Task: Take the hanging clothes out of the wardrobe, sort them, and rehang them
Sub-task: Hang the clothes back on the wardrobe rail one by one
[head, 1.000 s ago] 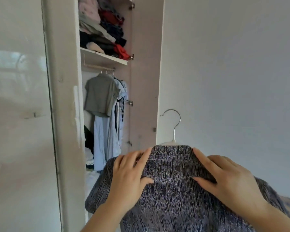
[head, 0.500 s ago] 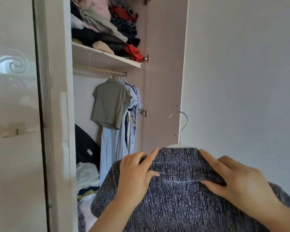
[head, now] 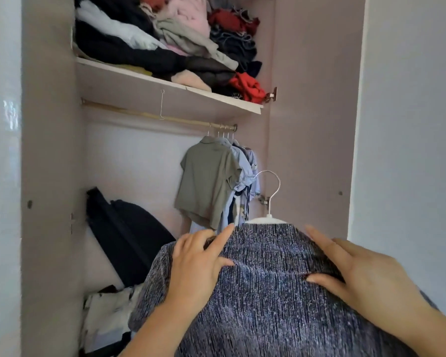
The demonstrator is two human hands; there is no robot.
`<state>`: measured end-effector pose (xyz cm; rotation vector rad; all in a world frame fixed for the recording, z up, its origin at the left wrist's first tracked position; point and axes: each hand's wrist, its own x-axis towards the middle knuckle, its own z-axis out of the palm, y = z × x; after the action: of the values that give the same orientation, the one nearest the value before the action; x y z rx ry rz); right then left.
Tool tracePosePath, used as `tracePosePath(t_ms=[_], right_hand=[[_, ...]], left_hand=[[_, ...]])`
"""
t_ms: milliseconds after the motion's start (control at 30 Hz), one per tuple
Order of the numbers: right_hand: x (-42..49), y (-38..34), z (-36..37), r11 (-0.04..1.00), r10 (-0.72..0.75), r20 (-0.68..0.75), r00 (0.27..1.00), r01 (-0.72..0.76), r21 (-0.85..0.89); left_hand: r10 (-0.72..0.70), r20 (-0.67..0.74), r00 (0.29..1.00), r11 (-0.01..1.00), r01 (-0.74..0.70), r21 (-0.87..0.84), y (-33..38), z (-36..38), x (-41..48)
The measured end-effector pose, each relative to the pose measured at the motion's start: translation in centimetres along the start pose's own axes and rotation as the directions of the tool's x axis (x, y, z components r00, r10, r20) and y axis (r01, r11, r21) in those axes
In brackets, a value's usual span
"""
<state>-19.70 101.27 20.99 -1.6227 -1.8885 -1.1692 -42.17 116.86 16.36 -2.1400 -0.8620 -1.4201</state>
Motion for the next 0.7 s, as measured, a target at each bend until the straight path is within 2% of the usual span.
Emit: tracePosePath(t_ms=[367, 633, 700], right_hand=[[12.8, 1.9, 14.7, 0.999, 0.021, -0.075, 0.997, -0.017, 0.051], [26.3, 2.3, 25.9, 0.999, -0.013, -0.118, 0.993, 0.008, -0.039], [29.6, 2.5, 27.9, 0.995, 0.030, -0.107, 0.994, -0.039, -0.089]], left_hand=[[-0.085, 0.016, 0.996, 0.985, 0.082, 0.154, -12.0, 10.8, 7.5], [-0.226, 0.048, 0.973, 0.972, 0.223, 0.068, -22.7, 19.9, 13.5], [-0.250, 0.060, 0.966, 0.967, 0.247, 0.062, -25.0, 21.6, 15.1]])
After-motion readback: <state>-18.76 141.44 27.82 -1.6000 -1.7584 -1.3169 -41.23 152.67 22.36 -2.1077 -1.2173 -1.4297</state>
